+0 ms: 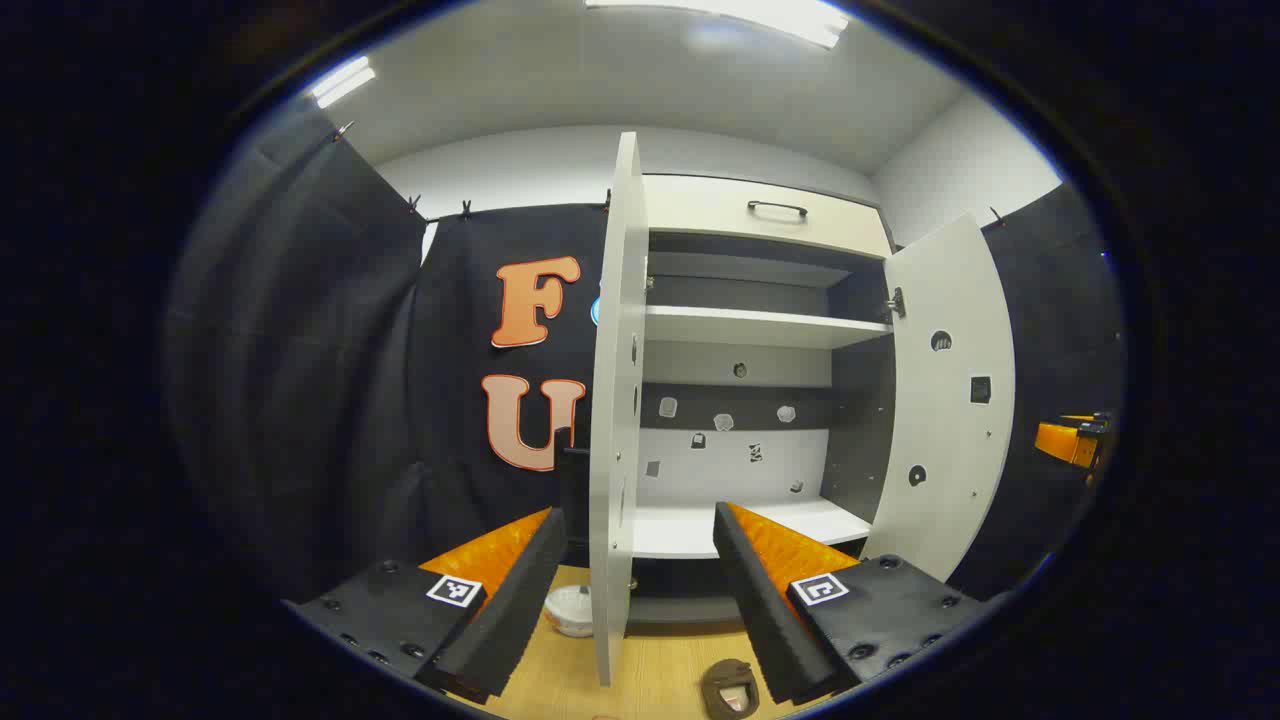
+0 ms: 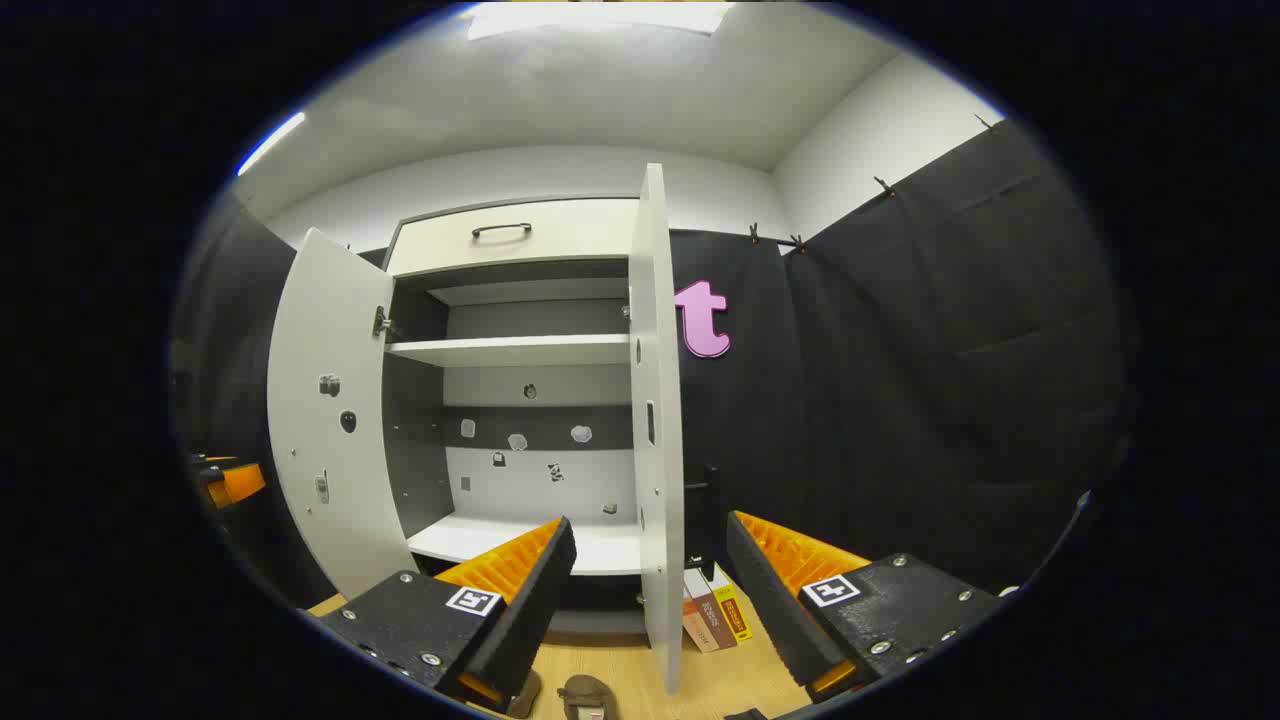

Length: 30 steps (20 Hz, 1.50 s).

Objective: Grab one shoe with the right hand and put it into the shoe cabinet, grab the other shoe with the left hand and put it into the shoe cabinet; then close the right door with the right hand and the left door with the left hand.

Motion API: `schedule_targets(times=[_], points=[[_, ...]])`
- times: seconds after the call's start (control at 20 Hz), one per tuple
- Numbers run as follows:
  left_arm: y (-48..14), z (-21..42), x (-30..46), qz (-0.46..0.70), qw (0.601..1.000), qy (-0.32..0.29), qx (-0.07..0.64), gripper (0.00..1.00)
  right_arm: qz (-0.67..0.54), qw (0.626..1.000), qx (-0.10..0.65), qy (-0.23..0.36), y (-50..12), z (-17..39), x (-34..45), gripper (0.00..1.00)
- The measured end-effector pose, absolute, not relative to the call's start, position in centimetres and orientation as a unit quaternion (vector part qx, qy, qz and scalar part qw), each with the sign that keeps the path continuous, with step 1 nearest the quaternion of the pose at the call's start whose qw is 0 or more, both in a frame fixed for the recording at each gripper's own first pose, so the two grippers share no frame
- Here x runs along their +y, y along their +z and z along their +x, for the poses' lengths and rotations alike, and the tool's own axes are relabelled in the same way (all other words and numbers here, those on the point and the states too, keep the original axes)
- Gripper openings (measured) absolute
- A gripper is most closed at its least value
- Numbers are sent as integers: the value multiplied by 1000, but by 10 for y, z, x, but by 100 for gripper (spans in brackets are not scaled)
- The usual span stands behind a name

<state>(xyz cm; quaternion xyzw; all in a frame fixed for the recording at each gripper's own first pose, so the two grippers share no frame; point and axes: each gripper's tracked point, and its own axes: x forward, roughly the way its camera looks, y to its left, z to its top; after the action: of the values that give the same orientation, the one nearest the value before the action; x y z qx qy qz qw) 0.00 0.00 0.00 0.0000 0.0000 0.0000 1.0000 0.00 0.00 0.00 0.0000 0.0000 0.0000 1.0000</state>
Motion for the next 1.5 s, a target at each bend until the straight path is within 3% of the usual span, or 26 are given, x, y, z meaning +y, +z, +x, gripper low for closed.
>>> schedule_targets(times=[0.9,1.5], points=[[1,-1,-6,9,1000,-4,4,96,-20,999,28,28,-34,4,34,94],[-24,4,-5,12,1000,-2,25,96,-9,984,168,57,-215,13,61,94]])
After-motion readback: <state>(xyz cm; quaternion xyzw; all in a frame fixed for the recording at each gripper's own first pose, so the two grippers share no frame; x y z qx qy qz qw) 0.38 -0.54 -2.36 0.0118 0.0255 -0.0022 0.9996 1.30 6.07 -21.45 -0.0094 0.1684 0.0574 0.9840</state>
